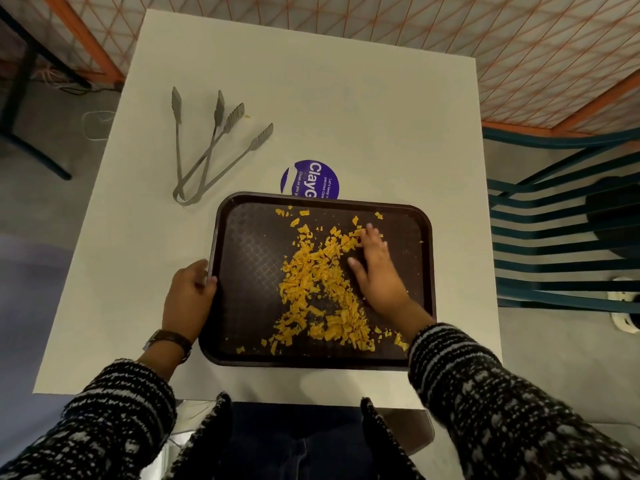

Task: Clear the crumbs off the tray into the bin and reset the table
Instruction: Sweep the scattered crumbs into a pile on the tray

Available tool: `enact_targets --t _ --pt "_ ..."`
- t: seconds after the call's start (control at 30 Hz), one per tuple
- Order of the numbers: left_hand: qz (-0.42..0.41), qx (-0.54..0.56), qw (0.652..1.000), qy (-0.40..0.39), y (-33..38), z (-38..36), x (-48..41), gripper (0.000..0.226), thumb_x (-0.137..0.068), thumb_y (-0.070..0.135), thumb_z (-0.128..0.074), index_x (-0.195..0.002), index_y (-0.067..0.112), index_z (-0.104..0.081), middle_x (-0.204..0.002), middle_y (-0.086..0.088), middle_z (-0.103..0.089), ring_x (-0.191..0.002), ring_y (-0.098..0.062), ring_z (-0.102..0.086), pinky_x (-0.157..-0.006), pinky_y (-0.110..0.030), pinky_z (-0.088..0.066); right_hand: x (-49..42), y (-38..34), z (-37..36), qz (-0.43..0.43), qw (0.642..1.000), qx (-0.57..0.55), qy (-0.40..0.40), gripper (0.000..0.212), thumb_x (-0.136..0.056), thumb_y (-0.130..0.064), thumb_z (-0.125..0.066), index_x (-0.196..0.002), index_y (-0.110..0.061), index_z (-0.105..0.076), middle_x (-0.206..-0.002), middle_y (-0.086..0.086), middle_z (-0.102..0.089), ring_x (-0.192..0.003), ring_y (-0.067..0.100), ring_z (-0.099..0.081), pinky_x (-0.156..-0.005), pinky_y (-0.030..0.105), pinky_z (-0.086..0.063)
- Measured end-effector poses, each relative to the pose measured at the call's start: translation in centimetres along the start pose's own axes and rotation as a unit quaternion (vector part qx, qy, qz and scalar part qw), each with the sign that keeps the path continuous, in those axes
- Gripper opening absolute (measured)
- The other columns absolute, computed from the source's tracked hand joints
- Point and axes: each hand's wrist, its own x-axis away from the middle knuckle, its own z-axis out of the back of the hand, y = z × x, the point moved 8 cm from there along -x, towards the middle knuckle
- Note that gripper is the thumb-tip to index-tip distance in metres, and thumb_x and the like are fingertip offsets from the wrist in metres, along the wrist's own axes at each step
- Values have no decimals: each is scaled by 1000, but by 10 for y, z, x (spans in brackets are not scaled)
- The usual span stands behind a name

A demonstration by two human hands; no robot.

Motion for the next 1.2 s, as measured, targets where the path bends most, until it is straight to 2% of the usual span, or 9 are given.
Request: enact_targets --t 0.07,0.23,0.37,0.53,0.67,0.73,0.87,1.0,1.2 --pt "-12 -13 1000 -21 4 -5 1 23 -91 17 -47 -103 10 -64 -90 -9 -68 -73 -19 -58 -65 -29 -45 -16 15 12 -11 999 29 13 65 -96 -38 -39 -148 -10 -10 -158 6 -2 -144 16 5 -118 37 1" --pt "-7 4 1000 -4 8 -3 6 23 -92 11 -46 -105 7 -64 -85 -6 -64 -71 -16 -55 -63 -21 -40 -34 33 6 -36 996 87 -7 68 -97 -40 -36 -148 -7 -6 -157 10 2 -144 21 7 -116 35 7" --pt "-23 -17 1000 7 8 0 12 21 -93 14 -42 -107 11 -59 -88 -4 -59 -78 -18 -52 -69 -33 -46 -31 13 -13 1 995 99 -6 70 -96 -46 -33 -148 -9 -5 -157 8 4 -144 19 10 -115 34 10" --pt "-11 3 1000 20 11 1 19 25 -95 12 -40 -114 8 -55 -103 -12 -64 -83 -18 -52 -73 -30 -40 -2 -35 -56 79 994 46 -59 69 -96 -46 -32 -148 -13 -1 -157 2 6 -143 12 13 -117 36 8" --pt "44 17 999 19 2 0 22 32 -97 16 -37 -126 7 -46 -114 -18 -61 -93 -33 -58 -76 -31 -41 11 -50 -63 86 992 -25 -93 65 -97 -42 -35 -148 -18 -3 -154 -9 8 -140 10 13 -117 36 2" --pt "50 13 998 19 2 0 22 34 -97 17 -36 -129 8 -43 -114 -20 -61 -94 -37 -59 -74 -33 -42 11 -47 -51 78 993 -48 -80 63 -97 -40 -36 -148 -19 -7 -153 -12 6 -139 11 12 -115 34 0" --pt "53 10 998 31 3 2 25 34 -98 19 -34 -129 7 -42 -116 -20 -60 -95 -39 -59 -75 -35 -42 -15 -15 -18 38 999 4 8 64 -96 -41 -36 -148 -12 -10 -158 2 -1 -144 13 8 -118 37 2" --pt "50 10 998 37 4 3 29 35 -98 19 -34 -131 7 -40 -115 -21 -60 -94 -39 -59 -75 -36 -43 -35 12 -10 -19 999 21 20 68 -96 -41 -37 -147 -7 -8 -157 10 0 -144 18 8 -117 37 7" --pt "58 13 997 38 2 5 33 37 -98 18 -35 -133 7 -39 -117 -22 -60 -97 -41 -59 -81 -44 -45 -38 -17 -29 57 998 24 -7 79 -90 -58 -28 -148 -10 -3 -158 7 0 -145 16 8 -117 36 7"
